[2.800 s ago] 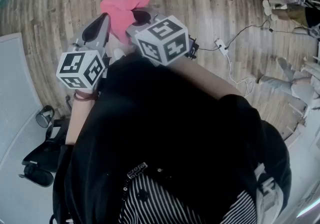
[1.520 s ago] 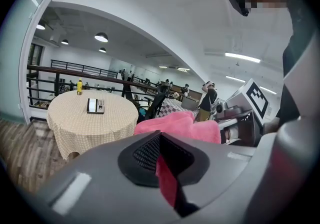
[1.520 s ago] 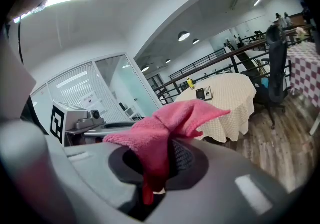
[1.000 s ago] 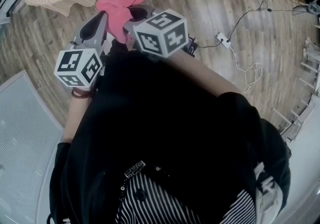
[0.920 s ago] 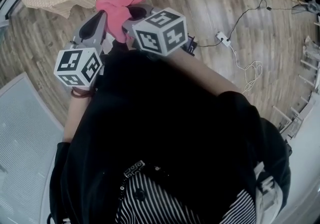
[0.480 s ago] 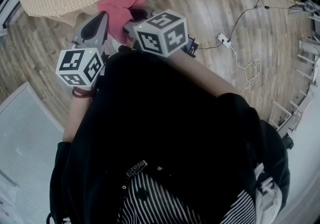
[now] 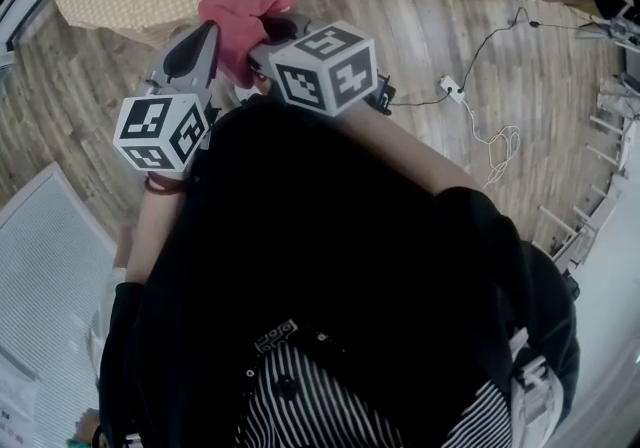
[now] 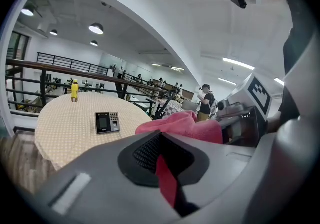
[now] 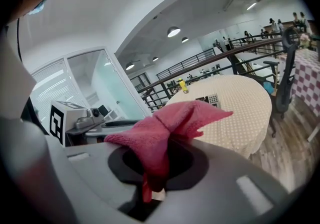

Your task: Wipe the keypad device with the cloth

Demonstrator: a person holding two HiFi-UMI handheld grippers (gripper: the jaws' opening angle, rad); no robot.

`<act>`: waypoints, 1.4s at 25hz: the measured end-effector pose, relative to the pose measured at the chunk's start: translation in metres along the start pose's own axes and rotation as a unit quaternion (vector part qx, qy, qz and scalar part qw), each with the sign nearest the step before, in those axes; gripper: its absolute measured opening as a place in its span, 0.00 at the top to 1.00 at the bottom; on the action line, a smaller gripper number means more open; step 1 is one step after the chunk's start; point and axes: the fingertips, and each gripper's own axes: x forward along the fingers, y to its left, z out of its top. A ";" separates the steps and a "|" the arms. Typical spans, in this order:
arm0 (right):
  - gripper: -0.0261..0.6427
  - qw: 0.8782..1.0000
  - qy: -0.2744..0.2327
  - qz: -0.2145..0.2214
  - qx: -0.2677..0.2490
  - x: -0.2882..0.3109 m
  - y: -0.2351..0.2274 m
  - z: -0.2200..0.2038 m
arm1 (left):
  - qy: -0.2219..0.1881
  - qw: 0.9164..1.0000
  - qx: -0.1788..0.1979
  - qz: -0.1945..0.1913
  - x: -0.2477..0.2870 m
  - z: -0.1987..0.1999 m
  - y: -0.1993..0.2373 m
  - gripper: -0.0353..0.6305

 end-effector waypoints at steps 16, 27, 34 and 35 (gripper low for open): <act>0.87 0.999 0.019 0.040 -0.021 0.067 -0.011 0.056 | -0.016 0.999 -0.017 0.043 0.020 0.037 0.076 0.94; 0.87 0.996 0.037 0.074 -0.021 0.125 -0.093 0.147 | -0.014 0.997 -0.032 0.072 0.114 0.101 0.145 0.94; 0.87 0.993 0.051 0.101 -0.030 0.164 -0.099 0.179 | -0.012 0.995 -0.041 0.093 0.125 0.123 0.188 0.94; 0.87 0.993 0.053 0.104 -0.028 0.168 -0.107 0.185 | -0.009 0.994 -0.044 0.095 0.134 0.126 0.193 0.94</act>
